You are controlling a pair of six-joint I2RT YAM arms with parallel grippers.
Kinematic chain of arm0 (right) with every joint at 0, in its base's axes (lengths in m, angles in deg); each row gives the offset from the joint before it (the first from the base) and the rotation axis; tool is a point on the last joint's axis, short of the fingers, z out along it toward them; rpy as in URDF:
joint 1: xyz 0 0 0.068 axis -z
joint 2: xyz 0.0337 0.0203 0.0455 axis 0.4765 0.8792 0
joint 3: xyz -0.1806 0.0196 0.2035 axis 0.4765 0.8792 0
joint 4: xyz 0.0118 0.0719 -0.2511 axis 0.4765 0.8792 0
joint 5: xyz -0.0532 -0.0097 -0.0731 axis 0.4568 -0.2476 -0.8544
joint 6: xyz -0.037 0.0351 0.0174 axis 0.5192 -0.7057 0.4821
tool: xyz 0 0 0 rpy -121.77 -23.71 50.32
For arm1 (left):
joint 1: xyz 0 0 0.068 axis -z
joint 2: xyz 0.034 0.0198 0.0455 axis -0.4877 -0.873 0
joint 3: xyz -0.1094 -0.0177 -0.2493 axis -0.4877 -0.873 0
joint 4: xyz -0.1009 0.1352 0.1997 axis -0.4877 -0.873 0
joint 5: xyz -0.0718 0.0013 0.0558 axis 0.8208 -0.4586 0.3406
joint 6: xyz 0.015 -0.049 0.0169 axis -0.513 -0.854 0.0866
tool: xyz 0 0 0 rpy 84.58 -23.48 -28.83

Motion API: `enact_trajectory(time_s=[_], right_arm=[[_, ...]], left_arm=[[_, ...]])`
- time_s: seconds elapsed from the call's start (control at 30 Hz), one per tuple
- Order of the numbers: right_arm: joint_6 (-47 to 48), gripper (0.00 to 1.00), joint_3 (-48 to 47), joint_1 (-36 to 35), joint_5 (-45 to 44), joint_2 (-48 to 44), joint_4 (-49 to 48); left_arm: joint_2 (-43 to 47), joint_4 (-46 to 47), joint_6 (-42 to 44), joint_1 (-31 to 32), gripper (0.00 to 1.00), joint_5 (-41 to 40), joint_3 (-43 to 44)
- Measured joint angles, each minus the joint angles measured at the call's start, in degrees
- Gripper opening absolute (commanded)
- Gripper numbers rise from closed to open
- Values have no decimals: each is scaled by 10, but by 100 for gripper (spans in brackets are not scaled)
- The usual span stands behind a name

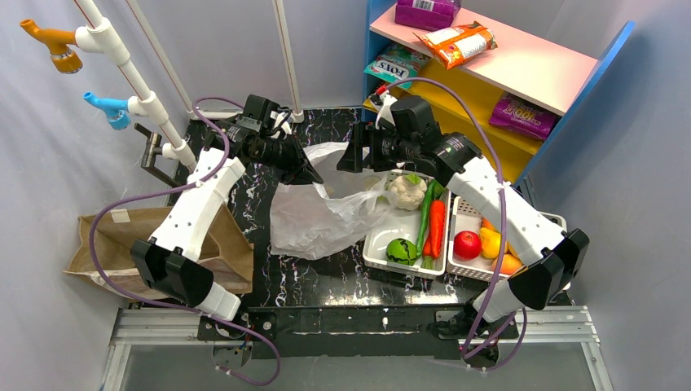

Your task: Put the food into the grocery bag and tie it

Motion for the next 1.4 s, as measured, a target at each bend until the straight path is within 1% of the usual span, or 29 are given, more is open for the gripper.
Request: enact_trajectory(time_s=[0.13, 0.3, 0.4, 0.5, 0.8, 0.9, 1.1, 1.23, 1.4], right_arm=[[0, 85, -4, 0, 1, 0, 2], [7, 87, -41, 0, -4, 0, 30], [17, 87, -60, 0, -22, -3, 52], [29, 88, -60, 0, -54, -17, 85], [40, 90, 27, 0, -187, -123, 151], [38, 92, 63, 0, -249, -159, 178], [14, 94, 139, 0, -363, -217, 247], [-11, 95, 175, 1, -412, -251, 290], [-38, 98, 208, 5, -443, -287, 323]], left_arm=[[0, 0, 0, 0, 0, 0, -1], [0, 2, 0, 0, 0, 1, -10], [0, 3, 0, 0, 0, 1, -11], [0, 5, 0, 0, 0, 2, -14], [0, 1, 13, 0, 0, 2, -27], [1, -3, 23, 0, 0, 2, -28], [3, -10, 33, 1, 0, 2, -40], [3, -10, 36, 6, 0, 2, -45], [2, -10, 36, 13, 0, 2, -45]])
